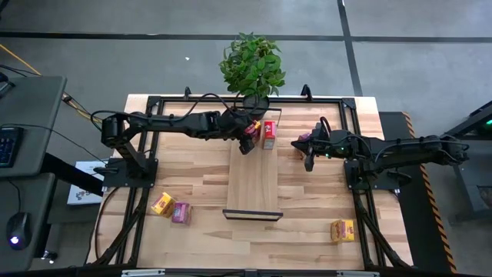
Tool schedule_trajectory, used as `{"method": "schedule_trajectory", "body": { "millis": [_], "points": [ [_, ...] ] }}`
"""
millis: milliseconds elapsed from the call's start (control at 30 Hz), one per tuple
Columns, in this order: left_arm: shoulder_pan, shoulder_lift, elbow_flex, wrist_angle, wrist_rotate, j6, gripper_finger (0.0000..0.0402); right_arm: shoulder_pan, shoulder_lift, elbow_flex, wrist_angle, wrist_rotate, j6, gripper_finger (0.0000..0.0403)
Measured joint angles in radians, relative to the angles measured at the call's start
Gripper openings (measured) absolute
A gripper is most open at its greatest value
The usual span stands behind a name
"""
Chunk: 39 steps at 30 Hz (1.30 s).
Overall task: Stack cereal on shelf
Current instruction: Put the red cereal box on the shelf aligned with the other red cereal box
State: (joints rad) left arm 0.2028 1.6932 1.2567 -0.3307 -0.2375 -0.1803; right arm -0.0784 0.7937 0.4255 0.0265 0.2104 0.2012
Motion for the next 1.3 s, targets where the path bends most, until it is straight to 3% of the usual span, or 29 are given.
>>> {"method": "schedule_trajectory", "body": {
  "millis": [400, 533, 633, 767, 900, 967, 1033, 1200, 1300],
  "points": [
    [-0.004, -0.142, -0.001, -0.022, 0.082, 0.068, 0.0247, 0.000, 0.000, 0.000, 0.000, 0.000, 0.007, 0.0000],
    [-0.018, -0.211, -0.002, -0.071, 0.052, 0.105, 0.0240, 0.000, 0.000, 0.000, 0.000, 0.000, 0.008, 0.0000],
    [-0.028, -0.257, -0.085, -0.053, -0.019, 0.112, 0.0208, 0.000, 0.000, 0.000, 0.000, 0.000, 0.015, 0.0000],
    [-0.029, -0.325, -0.329, 0.115, -0.082, 0.055, 0.0118, 0.000, 0.000, 0.000, 0.000, 0.000, 0.026, 0.0000],
    [-0.019, -0.400, -0.599, 0.472, -0.084, 0.006, 0.0016, 0.000, 0.000, 0.000, -0.001, 0.000, 0.019, 0.0000],
    [-0.007, -0.403, -0.692, 0.652, -0.081, 0.002, 0.0014, 0.000, 0.000, 0.000, -0.002, 0.000, 0.019, 0.0000],
    [0.013, -0.392, -0.737, 0.729, -0.082, 0.006, 0.0011, 0.000, 0.000, 0.000, -0.003, 0.000, 0.019, 0.0000],
    [0.047, -0.286, -0.710, 0.812, -0.001, 0.008, 0.0002, 0.000, 0.000, 0.000, -0.003, 0.000, 0.019, 0.0000],
    [0.047, -0.196, -0.654, 0.834, -0.010, 0.026, 0.0001, 0.000, 0.000, 0.000, -0.003, 0.000, 0.019, 0.0000]
  ]
}}
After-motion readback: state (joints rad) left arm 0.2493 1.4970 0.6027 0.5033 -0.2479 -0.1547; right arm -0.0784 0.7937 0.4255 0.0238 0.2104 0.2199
